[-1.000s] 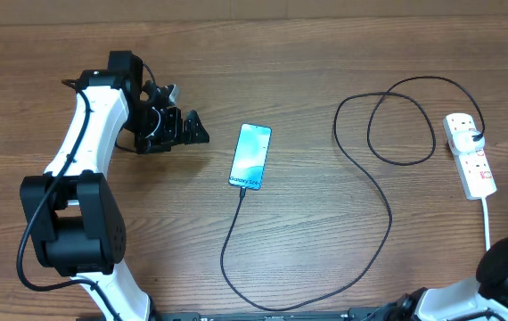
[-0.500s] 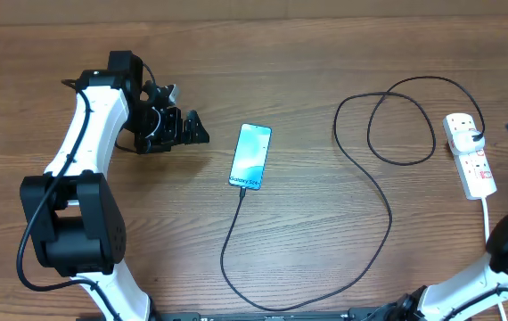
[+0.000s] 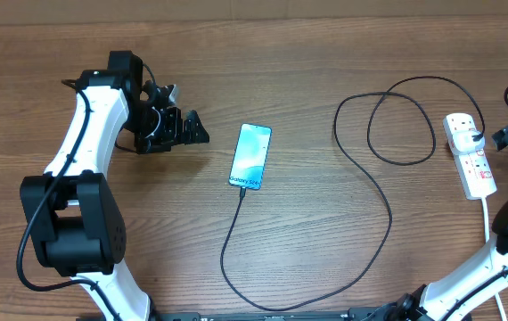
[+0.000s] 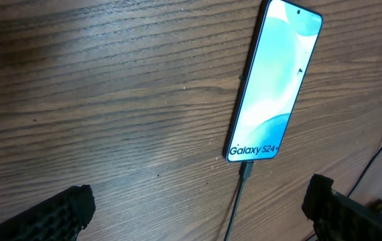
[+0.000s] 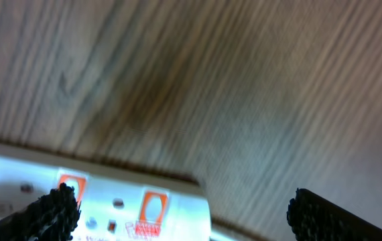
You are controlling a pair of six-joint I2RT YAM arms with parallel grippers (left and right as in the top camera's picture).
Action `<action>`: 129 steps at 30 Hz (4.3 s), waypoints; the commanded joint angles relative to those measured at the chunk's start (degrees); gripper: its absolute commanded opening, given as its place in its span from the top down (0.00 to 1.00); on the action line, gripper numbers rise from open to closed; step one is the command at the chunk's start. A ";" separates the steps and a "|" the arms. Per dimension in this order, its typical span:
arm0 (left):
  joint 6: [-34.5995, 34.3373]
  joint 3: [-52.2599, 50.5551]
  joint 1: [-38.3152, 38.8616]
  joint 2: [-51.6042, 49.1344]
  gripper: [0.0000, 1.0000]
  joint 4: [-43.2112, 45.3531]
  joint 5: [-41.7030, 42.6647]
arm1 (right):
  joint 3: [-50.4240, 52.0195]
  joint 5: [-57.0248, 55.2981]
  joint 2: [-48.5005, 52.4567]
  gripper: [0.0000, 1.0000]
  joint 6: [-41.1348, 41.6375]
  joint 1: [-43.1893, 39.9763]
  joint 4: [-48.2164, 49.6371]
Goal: Plug charger to phone and switch on socket
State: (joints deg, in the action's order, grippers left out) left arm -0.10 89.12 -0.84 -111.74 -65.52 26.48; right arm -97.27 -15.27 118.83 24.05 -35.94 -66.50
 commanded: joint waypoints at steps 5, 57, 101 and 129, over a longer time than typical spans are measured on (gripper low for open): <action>-0.13 0.09 0.13 1.29 0.00 0.02 -0.11 | 4.98 2.32 0.68 0.00 -0.57 -0.31 7.67; -0.13 0.09 0.13 1.29 0.00 0.02 -0.11 | 10.45 18.27 -2.93 0.00 -5.88 -4.74 12.76; -0.13 0.09 0.13 1.29 0.00 0.02 -0.11 | 15.93 19.98 -2.99 0.00 -10.58 -4.52 13.88; -0.13 0.09 0.13 1.29 0.00 0.02 -0.11 | 16.00 18.36 -6.21 0.00 -7.80 -3.89 18.16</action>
State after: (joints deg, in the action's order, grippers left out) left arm -0.08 89.12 -0.84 -111.74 -65.52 26.48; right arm -81.93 5.69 113.95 16.84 -41.01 -48.01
